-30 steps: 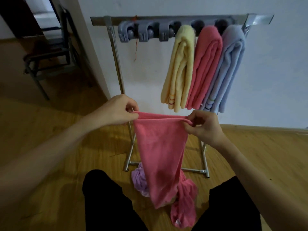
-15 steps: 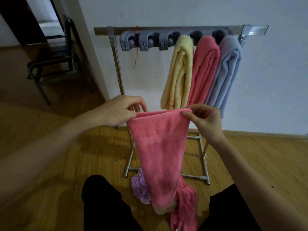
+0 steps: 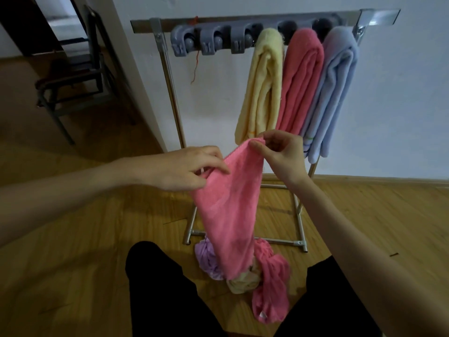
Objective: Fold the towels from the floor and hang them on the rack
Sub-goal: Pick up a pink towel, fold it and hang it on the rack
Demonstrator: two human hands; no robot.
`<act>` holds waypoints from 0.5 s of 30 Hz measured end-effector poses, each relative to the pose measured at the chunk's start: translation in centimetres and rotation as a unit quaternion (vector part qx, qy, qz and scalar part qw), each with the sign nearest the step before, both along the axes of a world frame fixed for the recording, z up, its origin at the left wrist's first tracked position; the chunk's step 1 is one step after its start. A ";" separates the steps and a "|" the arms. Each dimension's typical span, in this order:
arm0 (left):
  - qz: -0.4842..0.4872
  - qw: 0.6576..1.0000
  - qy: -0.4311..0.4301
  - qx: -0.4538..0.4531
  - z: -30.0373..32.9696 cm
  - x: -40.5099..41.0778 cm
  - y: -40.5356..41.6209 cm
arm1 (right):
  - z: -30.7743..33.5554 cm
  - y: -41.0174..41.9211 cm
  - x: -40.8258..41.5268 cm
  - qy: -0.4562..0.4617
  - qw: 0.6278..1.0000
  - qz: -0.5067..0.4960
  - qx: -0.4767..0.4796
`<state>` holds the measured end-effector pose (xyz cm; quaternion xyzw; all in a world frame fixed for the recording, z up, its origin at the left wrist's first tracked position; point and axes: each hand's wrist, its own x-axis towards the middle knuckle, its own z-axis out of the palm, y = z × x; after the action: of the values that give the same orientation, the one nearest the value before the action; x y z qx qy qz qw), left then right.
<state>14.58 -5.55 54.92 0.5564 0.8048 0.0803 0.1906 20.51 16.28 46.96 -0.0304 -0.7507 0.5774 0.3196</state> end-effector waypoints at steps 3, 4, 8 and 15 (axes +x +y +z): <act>-0.043 0.999 -0.002 -0.024 0.8 -0.1 0.1 | 0.1 -0.7 -0.2 0.000 1.000 0.023 0.004; -0.064 0.997 0.008 -0.031 0.9 -0.2 0.2 | 0.2 -1.0 -0.2 -0.002 0.999 0.036 0.007; -0.132 0.989 0.065 0.012 0.5 -0.9 0.6 | 0.4 -1.6 -0.3 -0.004 0.997 0.073 0.026; -0.137 0.970 0.157 0.127 0.4 -0.3 0.4 | 0.2 -0.6 -0.5 -0.004 0.998 0.057 0.006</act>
<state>14.32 -5.11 55.29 0.6867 0.7239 0.0663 -0.0013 19.98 15.69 47.13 0.0117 -0.7564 0.5895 0.2832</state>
